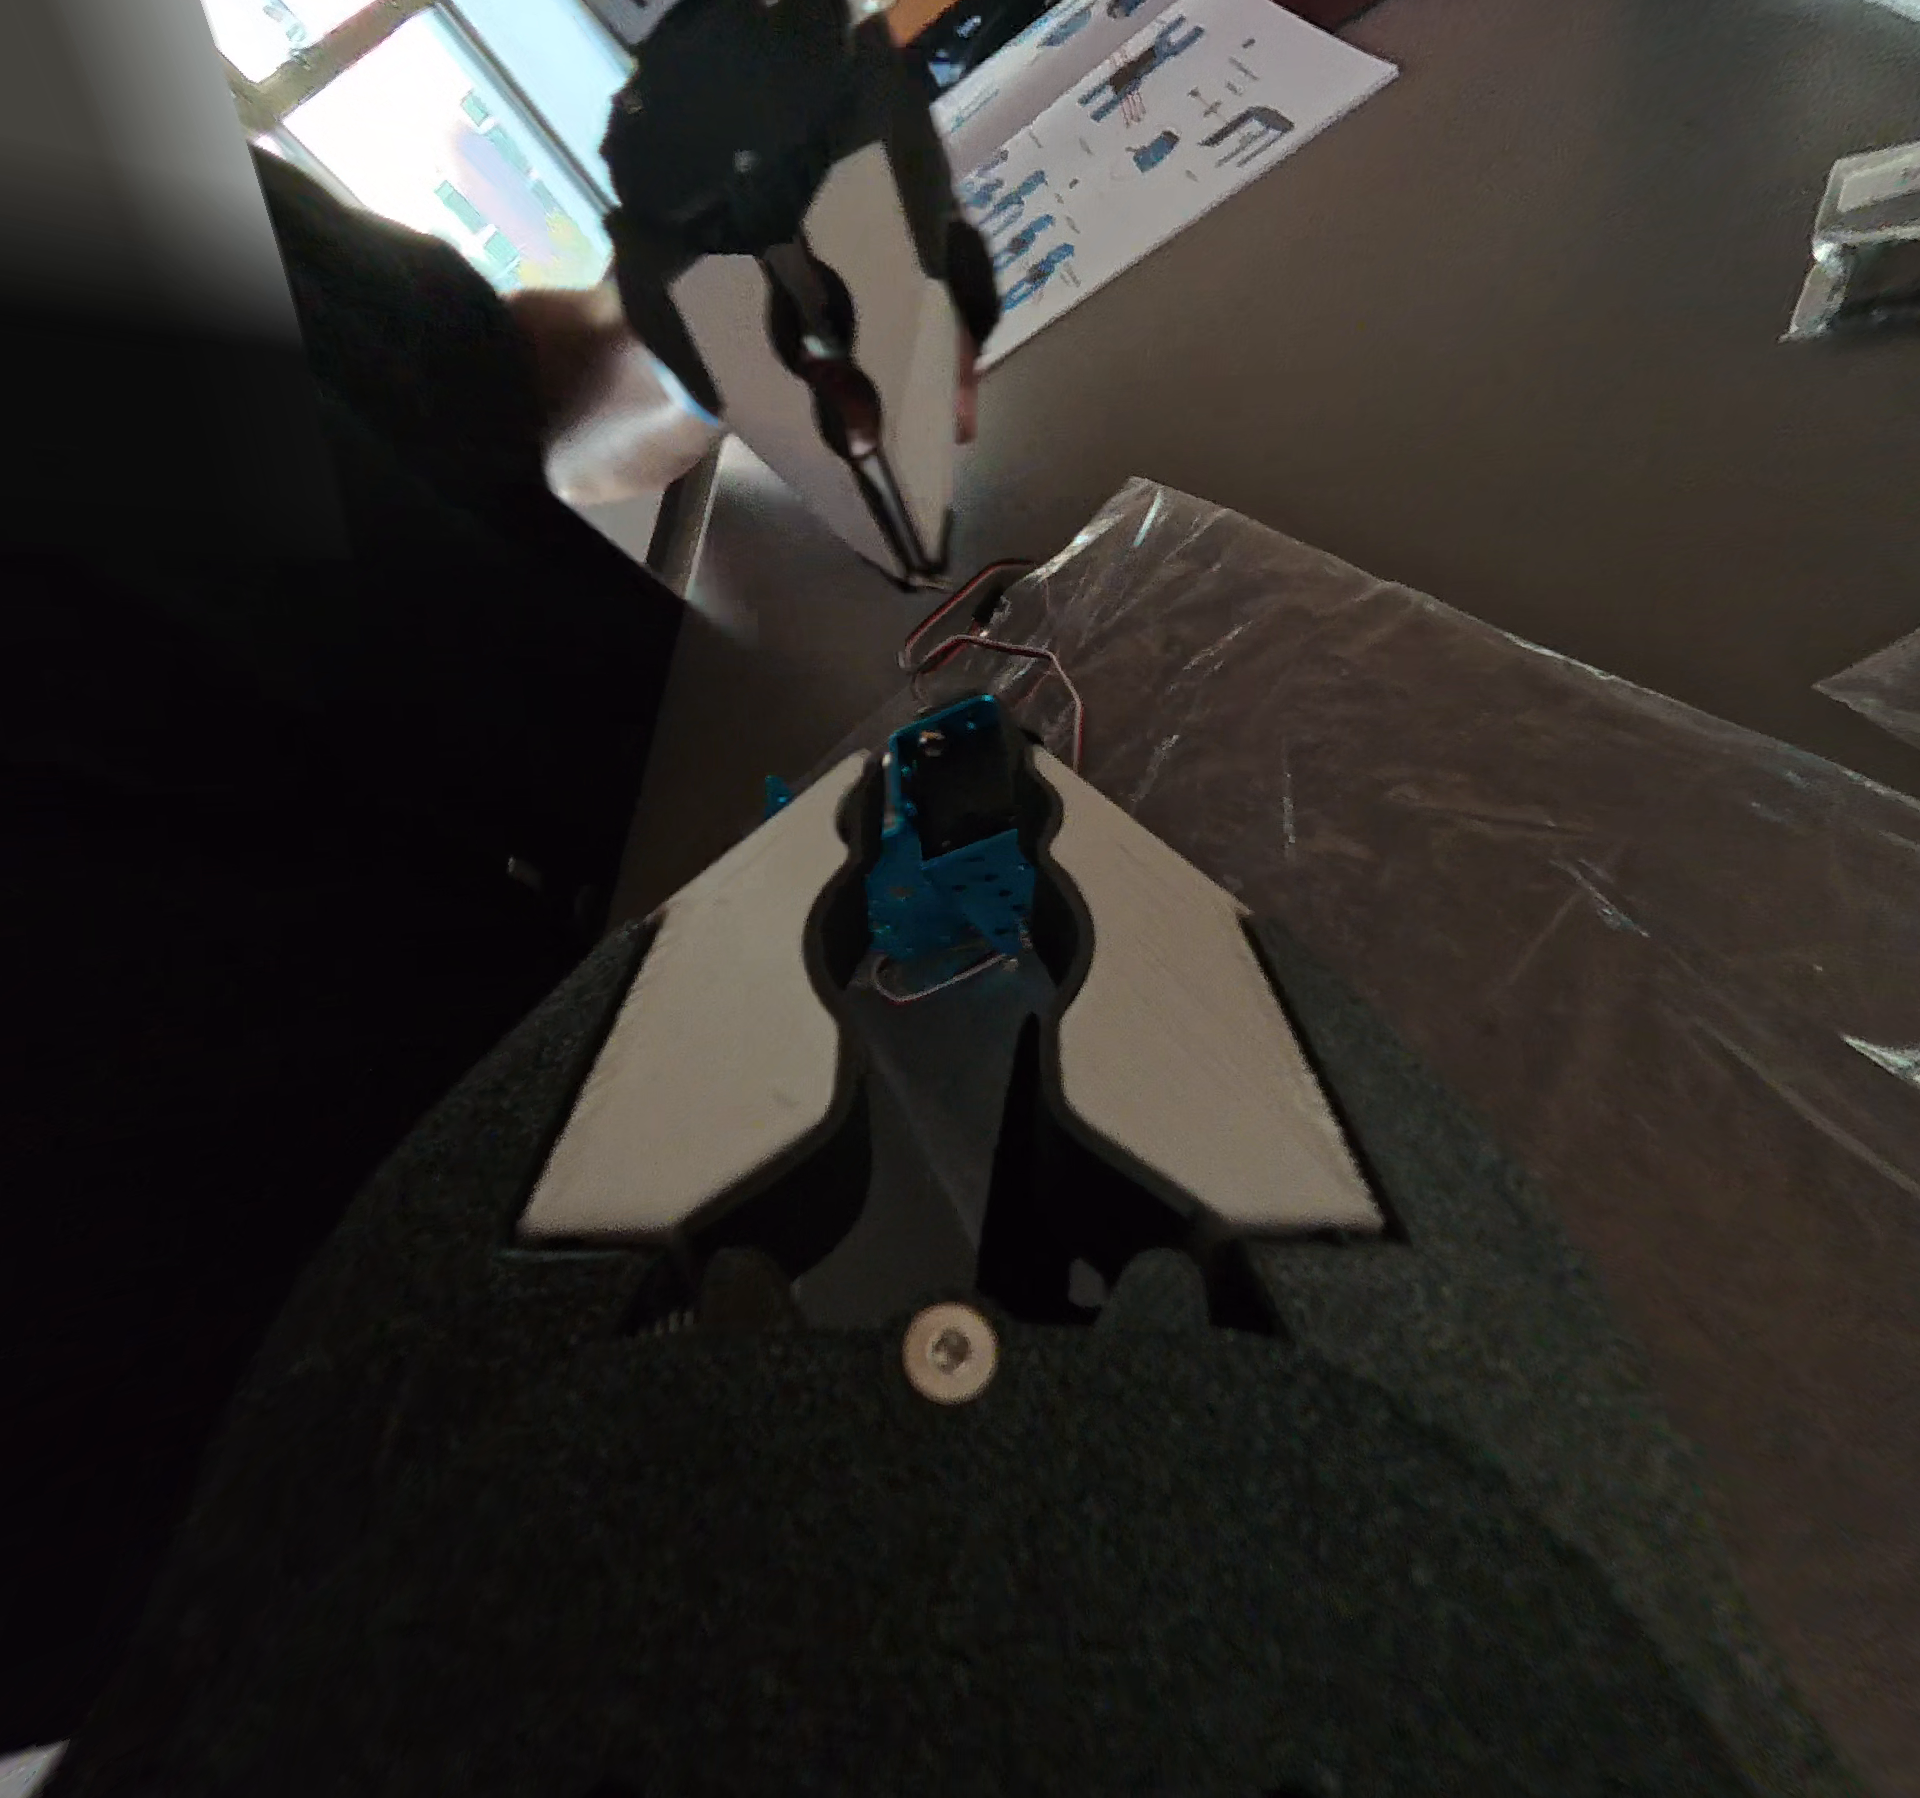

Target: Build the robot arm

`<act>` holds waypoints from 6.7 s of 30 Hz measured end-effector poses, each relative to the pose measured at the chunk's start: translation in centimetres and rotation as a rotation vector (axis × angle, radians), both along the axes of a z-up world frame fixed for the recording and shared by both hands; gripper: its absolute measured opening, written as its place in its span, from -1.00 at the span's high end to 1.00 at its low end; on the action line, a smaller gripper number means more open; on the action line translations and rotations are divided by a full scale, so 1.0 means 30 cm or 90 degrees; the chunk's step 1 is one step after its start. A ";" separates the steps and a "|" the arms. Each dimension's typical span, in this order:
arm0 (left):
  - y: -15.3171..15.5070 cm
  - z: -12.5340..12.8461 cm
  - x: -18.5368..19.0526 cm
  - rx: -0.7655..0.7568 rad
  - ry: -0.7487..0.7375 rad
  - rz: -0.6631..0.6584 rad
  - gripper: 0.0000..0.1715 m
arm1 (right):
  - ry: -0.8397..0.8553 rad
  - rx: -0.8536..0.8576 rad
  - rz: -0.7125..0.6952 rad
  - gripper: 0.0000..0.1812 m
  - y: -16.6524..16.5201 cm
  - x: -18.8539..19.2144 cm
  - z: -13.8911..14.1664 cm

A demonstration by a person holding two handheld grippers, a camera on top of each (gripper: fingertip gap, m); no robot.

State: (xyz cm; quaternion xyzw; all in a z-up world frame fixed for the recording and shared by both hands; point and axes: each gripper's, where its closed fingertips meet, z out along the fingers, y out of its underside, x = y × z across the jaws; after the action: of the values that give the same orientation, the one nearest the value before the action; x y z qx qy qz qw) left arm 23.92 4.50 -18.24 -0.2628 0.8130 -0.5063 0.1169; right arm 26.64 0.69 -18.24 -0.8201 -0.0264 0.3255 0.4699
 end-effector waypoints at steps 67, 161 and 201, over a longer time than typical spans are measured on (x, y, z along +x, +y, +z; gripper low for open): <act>0.067 -0.199 0.168 0.177 0.031 -0.101 0.75 | -0.054 -0.042 0.023 0.71 0.036 -0.028 -0.070; 0.061 -0.214 0.057 0.183 0.049 -0.187 0.91 | -0.064 -0.058 0.030 0.71 0.019 -0.045 -0.074; 0.017 -0.006 0.187 0.025 -0.034 0.298 1.00 | -0.233 -0.051 -0.136 0.71 0.088 0.039 -0.063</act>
State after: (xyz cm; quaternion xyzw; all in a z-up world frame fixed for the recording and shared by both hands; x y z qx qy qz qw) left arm 29.53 5.02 -18.42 -0.4280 0.7363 -0.4564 0.2576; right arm 27.83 3.32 -20.13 -0.8816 -0.0114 0.1200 0.4563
